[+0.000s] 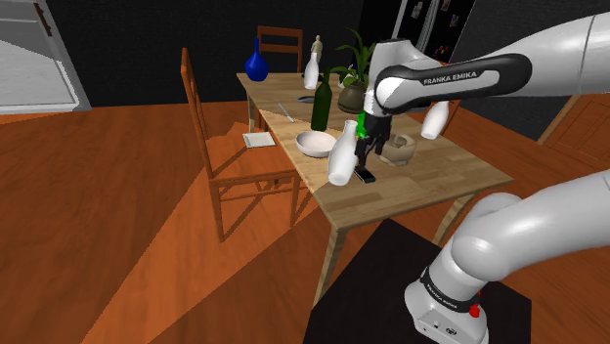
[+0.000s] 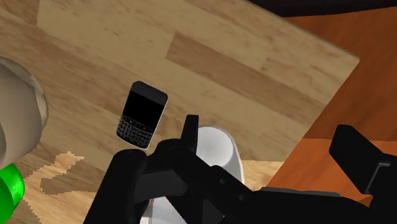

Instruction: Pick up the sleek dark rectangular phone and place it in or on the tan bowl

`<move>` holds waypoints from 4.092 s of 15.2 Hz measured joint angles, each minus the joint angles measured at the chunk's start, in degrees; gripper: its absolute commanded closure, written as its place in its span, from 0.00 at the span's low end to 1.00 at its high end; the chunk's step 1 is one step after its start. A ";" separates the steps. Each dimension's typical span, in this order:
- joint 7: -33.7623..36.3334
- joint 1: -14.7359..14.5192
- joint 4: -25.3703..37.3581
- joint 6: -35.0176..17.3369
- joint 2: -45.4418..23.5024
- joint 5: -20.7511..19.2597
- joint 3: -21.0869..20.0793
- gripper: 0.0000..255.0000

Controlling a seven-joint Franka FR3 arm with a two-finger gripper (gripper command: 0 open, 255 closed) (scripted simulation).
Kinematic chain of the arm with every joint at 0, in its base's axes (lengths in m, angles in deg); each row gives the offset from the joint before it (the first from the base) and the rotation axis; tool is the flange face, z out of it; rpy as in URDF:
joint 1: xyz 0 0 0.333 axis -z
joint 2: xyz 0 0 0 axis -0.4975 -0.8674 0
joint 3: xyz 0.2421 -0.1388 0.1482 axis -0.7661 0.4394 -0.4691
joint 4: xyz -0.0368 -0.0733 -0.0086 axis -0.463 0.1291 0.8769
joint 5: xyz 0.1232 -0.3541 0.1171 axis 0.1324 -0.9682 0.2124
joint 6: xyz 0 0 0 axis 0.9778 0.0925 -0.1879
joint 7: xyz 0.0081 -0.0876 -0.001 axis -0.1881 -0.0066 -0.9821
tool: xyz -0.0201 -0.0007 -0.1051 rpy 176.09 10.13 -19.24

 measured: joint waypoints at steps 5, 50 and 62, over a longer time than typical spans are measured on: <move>-1.06 2.67 -0.40 -9.52 -7.26 -1.29 4.11 0.00; -8.12 6.91 5.66 -31.34 -31.39 4.78 13.24 1.00; -6.79 6.94 9.14 -21.40 -24.70 2.62 12.82 1.00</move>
